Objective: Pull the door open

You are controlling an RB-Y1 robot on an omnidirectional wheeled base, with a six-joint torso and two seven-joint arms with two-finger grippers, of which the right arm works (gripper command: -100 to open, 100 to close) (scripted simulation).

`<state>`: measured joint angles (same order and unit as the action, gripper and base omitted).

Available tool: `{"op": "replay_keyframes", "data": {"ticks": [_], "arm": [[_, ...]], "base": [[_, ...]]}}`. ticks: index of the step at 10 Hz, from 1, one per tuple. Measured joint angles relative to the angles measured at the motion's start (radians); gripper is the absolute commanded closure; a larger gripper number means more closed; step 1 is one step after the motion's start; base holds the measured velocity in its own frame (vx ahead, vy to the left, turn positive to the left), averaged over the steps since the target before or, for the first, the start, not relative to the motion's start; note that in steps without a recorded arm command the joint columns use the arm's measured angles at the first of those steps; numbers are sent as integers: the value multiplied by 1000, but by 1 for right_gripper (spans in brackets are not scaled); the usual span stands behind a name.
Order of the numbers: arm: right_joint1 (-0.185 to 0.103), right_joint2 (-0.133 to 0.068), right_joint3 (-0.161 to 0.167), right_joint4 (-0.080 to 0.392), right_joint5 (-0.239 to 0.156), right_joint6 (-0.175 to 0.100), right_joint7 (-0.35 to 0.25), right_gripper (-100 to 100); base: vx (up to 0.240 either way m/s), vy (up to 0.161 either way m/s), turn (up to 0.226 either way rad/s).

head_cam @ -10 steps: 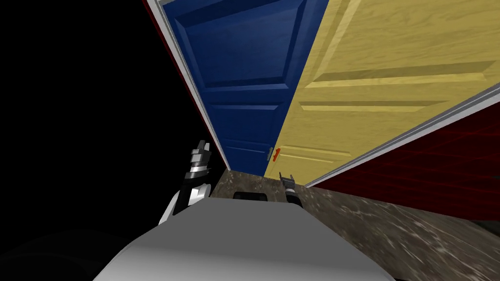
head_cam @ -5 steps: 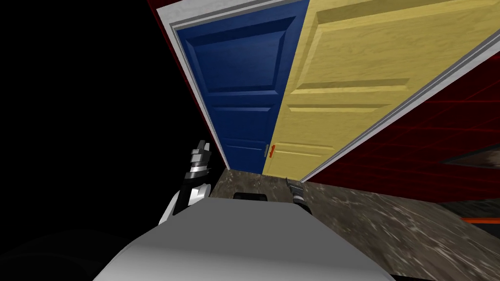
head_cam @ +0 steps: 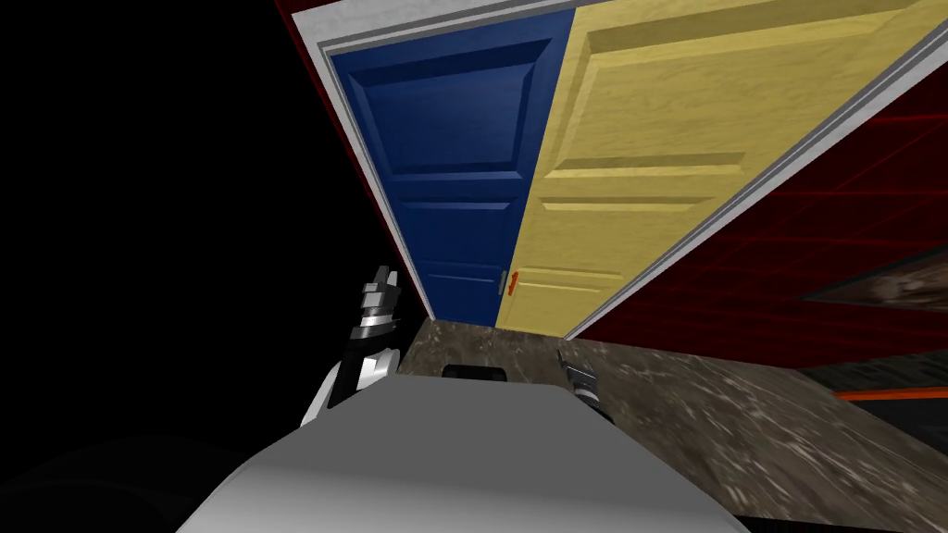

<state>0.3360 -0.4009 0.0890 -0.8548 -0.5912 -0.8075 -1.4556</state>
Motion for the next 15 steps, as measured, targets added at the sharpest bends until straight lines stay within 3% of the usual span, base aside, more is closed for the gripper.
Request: {"op": "replay_keyframes", "data": {"ticks": [2,3,4,6,9,12,15], "arm": [[-8,-16,-12,59,-6,-14,-17,-100],[1,-21,-25,49,-13,-9,-16,-100],[-7,-22,-27,61,-14,-11,-20,-100],[-24,-17,-25,62,-13,-17,-25,-100],[-76,-4,-8,81,-4,-30,-38,-100],[-89,9,0,30,-1,-14,-30,-100],[-150,38,25,37,12,-26,-32,-100]], "base": [[64,-12,73],[173,-20,97],[177,-13,97],[173,-15,129],[169,-10,82],[152,-14,119],[203,-8,121]]}}
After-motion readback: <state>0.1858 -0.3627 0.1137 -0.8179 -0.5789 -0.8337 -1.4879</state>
